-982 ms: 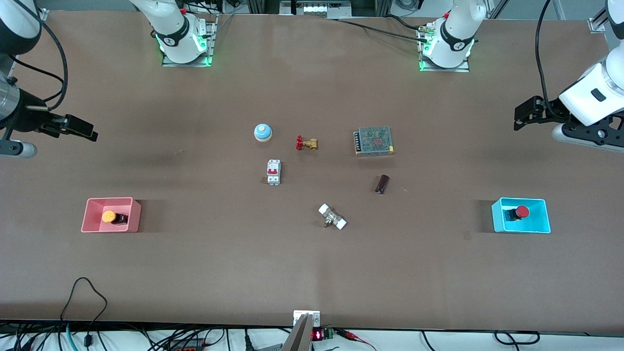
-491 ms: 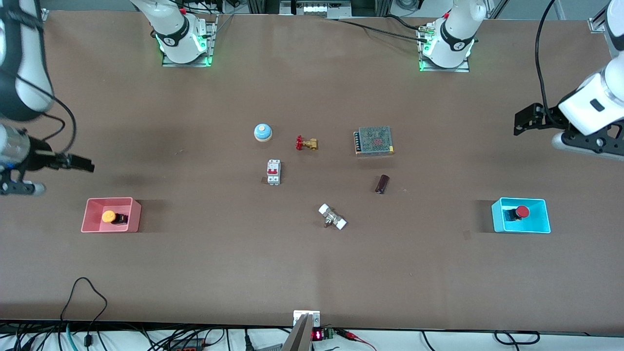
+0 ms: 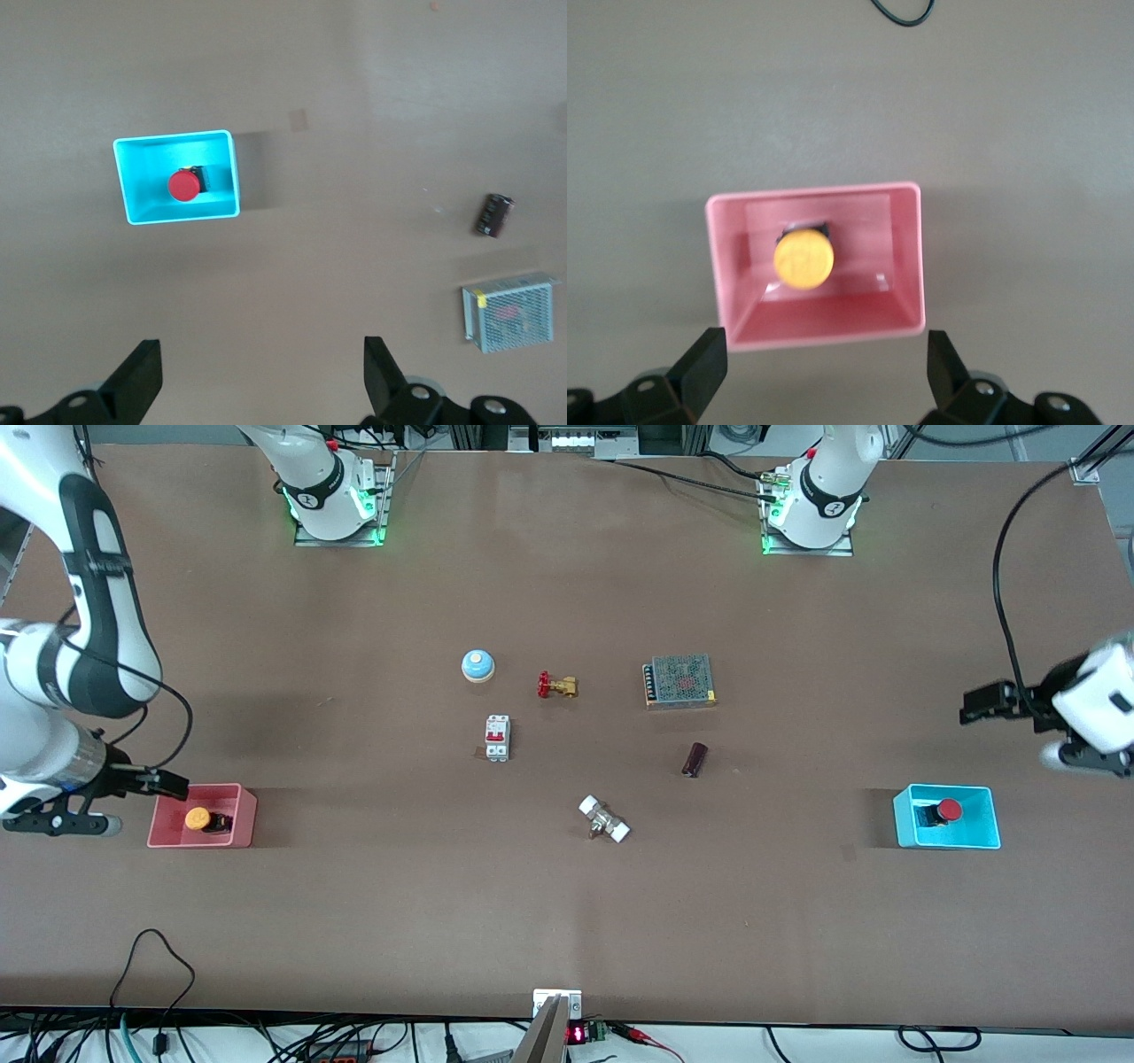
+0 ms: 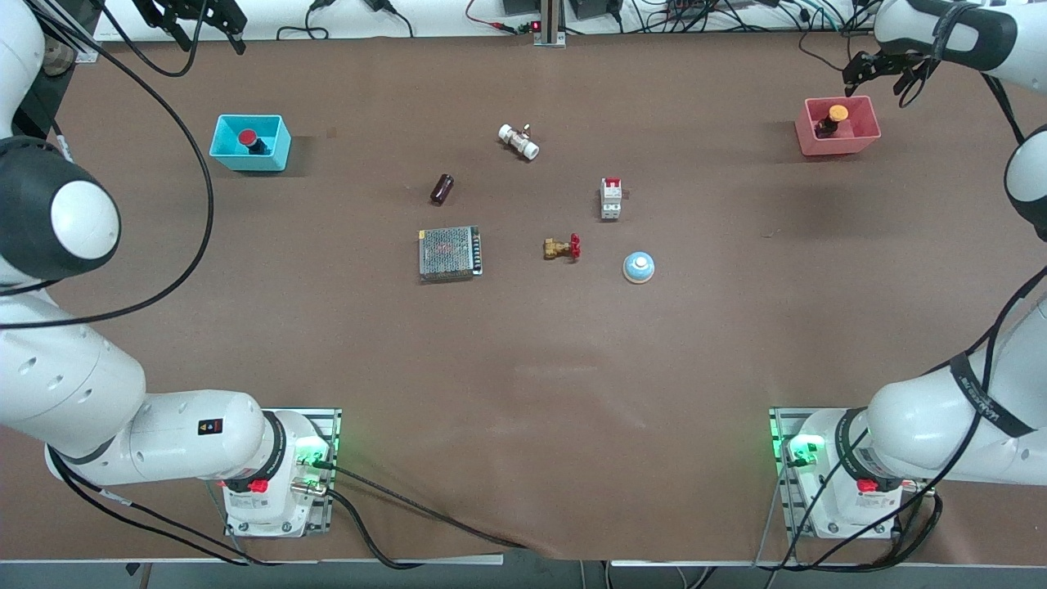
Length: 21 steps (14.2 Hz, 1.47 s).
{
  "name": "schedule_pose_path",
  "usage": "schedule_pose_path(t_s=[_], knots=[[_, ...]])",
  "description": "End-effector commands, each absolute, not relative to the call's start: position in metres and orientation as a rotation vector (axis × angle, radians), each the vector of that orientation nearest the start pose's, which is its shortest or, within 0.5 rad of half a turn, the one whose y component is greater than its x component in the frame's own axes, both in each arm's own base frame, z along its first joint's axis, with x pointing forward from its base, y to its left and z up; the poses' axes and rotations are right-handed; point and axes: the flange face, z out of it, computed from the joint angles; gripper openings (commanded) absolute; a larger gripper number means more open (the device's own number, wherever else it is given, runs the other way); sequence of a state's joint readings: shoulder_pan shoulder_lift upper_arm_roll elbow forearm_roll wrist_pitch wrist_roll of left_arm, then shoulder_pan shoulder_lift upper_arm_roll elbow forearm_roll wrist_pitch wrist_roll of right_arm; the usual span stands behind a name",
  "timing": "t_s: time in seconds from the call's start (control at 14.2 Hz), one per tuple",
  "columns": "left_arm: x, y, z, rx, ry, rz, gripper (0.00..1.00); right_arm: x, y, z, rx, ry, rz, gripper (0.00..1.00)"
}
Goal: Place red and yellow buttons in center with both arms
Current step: 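Lower the right gripper onto the yellow button while the left gripper reaches the red button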
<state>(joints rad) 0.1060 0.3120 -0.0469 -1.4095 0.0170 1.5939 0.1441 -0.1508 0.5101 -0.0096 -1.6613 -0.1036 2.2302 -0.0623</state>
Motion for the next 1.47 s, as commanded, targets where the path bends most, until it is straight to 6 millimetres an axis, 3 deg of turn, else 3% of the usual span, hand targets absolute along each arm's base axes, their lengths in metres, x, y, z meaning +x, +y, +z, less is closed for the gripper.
schedule_pose_path(t_s=[0.0, 0.14, 0.21, 0.35, 0.56, 0.77, 0.98, 1.19, 1.4], knots=[[0.67, 0.072, 0.482, -3.13, 0.096, 0.145, 1.0, 0.682, -0.124, 0.289, -3.225, 0.062, -0.115, 1.0], [0.68, 0.1, 0.443, -3.133, 0.055, 0.135, 1.0, 0.685, -0.123, 0.271, -3.226, 0.051, -0.147, 1.0], [0.683, 0.106, 0.433, -3.132, 0.047, 0.133, 1.0, 0.688, -0.121, 0.264, -3.224, 0.047, -0.17, 1.0], [0.694, 0.117, 0.394, -3.109, 0.087, 0.124, 1.0, 0.691, -0.109, 0.254, -3.208, 0.023, -0.194, 1.0], [0.686, 0.136, 0.335, -3.098, 0.144, 0.079, 1.0, 0.693, -0.101, 0.254, -3.199, 0.006, -0.199, 1.0], [0.672, 0.134, 0.291, -3.096, 0.185, 0.031, 1.0, 0.69, -0.1, 0.24, -3.197, 0.001, -0.165, 1.0], [0.657, 0.14, 0.257, -3.093, 0.177, -0.023, 1.0, 0.69, -0.099, 0.237, -3.196, 0.001, -0.158, 1.0], [0.653, 0.137, 0.24, -3.085, 0.186, -0.086, 1.0, 0.689, -0.098, 0.235, -3.197, -0.006, -0.145, 1.0], [0.653, 0.14, 0.23, -3.085, 0.178, -0.094, 1.0, 0.688, -0.099, 0.234, -3.198, -0.032, -0.142, 0.83]])
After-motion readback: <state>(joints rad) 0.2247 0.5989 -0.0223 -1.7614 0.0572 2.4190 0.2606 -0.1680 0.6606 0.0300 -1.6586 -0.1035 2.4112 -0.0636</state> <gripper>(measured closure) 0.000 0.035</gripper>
